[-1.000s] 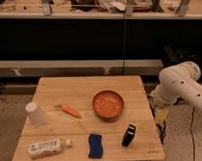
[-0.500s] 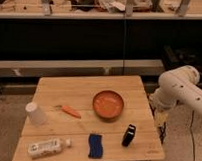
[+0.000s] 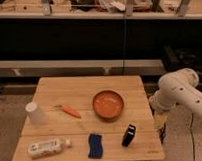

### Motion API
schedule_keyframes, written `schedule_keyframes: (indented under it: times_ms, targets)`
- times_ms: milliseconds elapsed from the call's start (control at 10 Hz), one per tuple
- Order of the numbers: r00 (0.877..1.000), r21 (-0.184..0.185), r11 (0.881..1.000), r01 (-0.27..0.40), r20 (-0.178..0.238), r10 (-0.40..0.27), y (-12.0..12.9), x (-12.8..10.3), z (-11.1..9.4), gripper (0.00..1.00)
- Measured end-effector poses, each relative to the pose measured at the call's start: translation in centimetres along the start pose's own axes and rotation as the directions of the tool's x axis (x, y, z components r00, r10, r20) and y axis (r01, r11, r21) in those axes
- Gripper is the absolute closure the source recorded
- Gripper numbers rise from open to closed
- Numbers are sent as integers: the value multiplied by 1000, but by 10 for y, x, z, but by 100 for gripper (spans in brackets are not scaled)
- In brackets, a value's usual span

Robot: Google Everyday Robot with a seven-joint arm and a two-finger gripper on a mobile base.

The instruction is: Knock the eraser over

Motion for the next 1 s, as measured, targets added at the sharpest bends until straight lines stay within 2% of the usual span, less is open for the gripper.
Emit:
schedule_keyframes:
  times_ms: [1000]
  targets:
    - [999,-22,999,24,28,-24,14,-10,14,20]
